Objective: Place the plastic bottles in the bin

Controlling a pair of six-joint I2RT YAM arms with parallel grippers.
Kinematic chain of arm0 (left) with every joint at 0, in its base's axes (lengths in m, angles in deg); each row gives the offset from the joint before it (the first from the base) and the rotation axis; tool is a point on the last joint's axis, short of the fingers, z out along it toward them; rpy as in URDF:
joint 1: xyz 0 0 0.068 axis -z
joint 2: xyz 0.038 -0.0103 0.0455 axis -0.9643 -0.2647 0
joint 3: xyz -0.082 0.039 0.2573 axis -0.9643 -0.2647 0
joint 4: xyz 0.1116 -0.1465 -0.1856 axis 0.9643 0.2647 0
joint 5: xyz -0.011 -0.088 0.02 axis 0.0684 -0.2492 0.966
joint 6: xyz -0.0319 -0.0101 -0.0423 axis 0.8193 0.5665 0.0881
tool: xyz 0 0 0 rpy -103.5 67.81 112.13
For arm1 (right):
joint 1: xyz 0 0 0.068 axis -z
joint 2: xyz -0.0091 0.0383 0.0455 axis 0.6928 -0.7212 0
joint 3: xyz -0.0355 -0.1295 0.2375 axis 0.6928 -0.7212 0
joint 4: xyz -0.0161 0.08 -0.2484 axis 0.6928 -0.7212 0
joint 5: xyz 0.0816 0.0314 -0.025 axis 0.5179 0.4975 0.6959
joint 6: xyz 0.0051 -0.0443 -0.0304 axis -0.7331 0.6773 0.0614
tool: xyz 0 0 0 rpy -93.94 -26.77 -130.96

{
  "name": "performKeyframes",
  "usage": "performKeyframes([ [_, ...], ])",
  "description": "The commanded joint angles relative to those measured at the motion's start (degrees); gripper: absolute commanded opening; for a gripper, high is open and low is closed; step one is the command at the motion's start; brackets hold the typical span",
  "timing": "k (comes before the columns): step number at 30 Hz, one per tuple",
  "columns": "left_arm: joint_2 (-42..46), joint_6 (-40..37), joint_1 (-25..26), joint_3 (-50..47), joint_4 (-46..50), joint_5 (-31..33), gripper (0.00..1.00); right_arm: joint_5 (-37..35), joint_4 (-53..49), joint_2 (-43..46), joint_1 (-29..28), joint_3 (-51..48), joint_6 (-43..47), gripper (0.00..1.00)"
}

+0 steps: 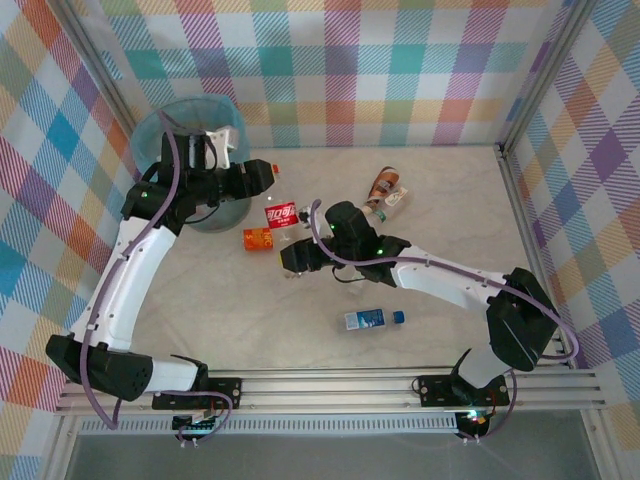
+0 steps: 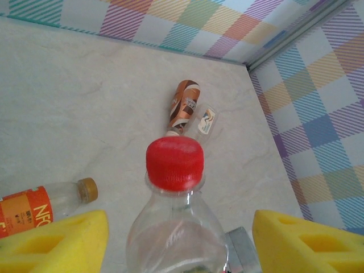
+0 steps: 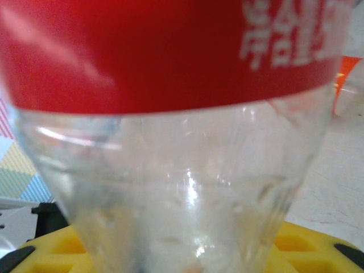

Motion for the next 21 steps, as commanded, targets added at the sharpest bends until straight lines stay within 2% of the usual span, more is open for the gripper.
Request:
performKeyframes([
  [1, 0.18, 1.07, 0.45, 0.26, -2.72, -2.07, 0.63, 4.29, 3.47, 1.76, -0.47, 0.35, 2.75, 0.44],
  [8, -0.35, 1.01, 0.45, -0.23, -2.56, -2.34, 0.54, 6.05, 3.57, 1.74, -0.70, 0.36, 2.74, 0.45],
  [15, -0.33, 1.11, 0.45, -0.87, -2.65, -0.73, 0.50, 7.27, 3.90, 2.04, -1.00, 0.08, 2.95, 0.45],
  [21, -0.41, 1.34, 0.45, -1.16, -2.65, 0.25, 0.50, 8.25, 3.99, 2.11, -1.16, 0.11, 3.00, 0.45],
])
